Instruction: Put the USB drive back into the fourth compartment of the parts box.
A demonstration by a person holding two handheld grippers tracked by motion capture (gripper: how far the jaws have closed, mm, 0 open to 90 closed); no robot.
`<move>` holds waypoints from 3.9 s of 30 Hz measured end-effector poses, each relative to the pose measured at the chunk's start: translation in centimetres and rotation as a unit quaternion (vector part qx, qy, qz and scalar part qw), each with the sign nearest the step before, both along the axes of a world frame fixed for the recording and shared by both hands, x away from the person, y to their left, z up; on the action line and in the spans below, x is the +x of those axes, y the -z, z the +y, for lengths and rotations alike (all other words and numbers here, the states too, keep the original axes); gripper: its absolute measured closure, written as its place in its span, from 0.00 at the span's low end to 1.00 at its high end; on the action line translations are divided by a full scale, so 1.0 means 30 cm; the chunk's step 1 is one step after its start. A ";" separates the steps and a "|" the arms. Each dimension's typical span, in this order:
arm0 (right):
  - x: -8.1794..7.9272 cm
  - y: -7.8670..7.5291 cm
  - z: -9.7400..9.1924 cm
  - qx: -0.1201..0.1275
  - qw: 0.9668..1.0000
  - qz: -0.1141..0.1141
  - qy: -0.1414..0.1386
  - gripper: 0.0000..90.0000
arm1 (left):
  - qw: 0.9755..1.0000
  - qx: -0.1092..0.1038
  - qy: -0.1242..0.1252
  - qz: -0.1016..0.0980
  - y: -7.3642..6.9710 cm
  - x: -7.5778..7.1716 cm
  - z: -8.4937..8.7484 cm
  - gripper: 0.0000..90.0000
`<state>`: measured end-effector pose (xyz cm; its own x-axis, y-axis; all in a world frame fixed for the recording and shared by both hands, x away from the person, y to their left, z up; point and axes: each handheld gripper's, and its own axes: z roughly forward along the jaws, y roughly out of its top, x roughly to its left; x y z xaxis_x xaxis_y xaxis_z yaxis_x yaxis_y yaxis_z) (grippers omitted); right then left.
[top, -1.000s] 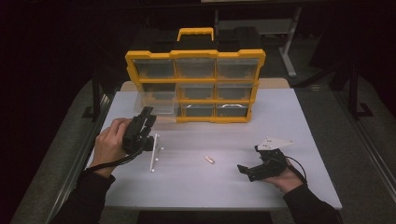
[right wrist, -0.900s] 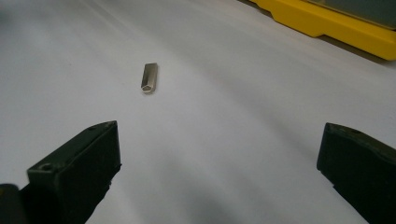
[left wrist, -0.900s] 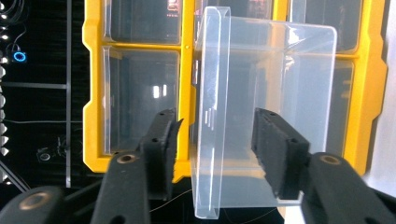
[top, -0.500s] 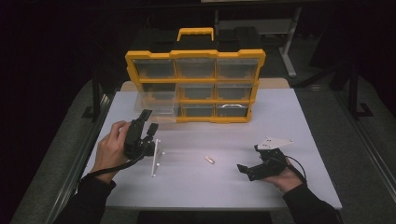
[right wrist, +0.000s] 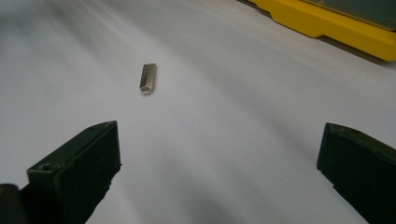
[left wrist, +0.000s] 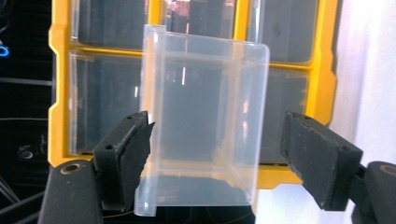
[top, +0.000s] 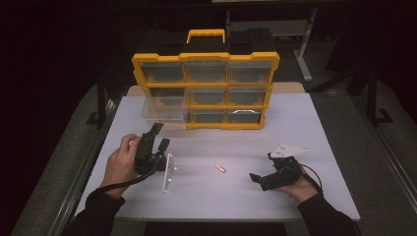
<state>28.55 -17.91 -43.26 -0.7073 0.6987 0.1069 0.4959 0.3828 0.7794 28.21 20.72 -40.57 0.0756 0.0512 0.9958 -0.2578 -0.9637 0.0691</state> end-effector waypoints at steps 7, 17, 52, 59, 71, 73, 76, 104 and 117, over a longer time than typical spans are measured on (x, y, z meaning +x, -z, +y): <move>0.001 0.000 0.001 -0.001 1.000 0.000 0.001 0.00 | 1.000 -0.002 -0.002 0.004 0.038 -0.015 -0.006 0.22; 0.000 0.001 0.003 -0.003 1.000 0.000 0.000 0.00 | 1.000 -0.008 -0.006 0.011 0.071 -0.026 -0.004 0.17; 0.001 0.001 0.005 -0.005 1.000 -0.001 0.004 0.00 | 0.999 -0.013 -0.021 0.043 0.162 -0.023 0.000 0.02; 0.001 0.002 0.006 -0.005 1.000 0.000 0.005 0.00 | 0.999 -0.013 -0.016 0.043 0.171 -0.023 -0.008 0.00; 0.000 0.002 0.006 -0.005 1.000 -0.001 0.005 0.00 | 0.998 -0.018 -0.011 0.062 0.178 -0.022 -0.010 0.01; 0.000 0.002 0.007 -0.005 1.000 -0.001 0.005 0.00 | 0.998 -0.022 -0.011 0.065 0.178 -0.021 -0.010 0.01; 0.000 0.002 0.006 -0.005 1.000 -0.001 0.005 0.00 | 0.996 -0.042 -0.005 0.073 0.178 -0.019 -0.011 0.01; 0.001 0.002 0.006 -0.005 1.000 -0.002 0.006 0.00 | 0.977 -0.132 -0.013 0.165 0.165 -0.007 -0.002 0.00; 0.001 0.002 0.006 -0.005 1.000 -0.002 0.006 0.00 | 0.957 -0.191 -0.016 0.216 0.149 0.000 0.004 0.00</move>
<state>28.58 -17.71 -43.33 -0.6991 0.7083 0.0975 0.4975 0.3839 0.7779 28.21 20.83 -45.03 0.4684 0.4152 0.7799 -0.0963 -0.8535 0.5122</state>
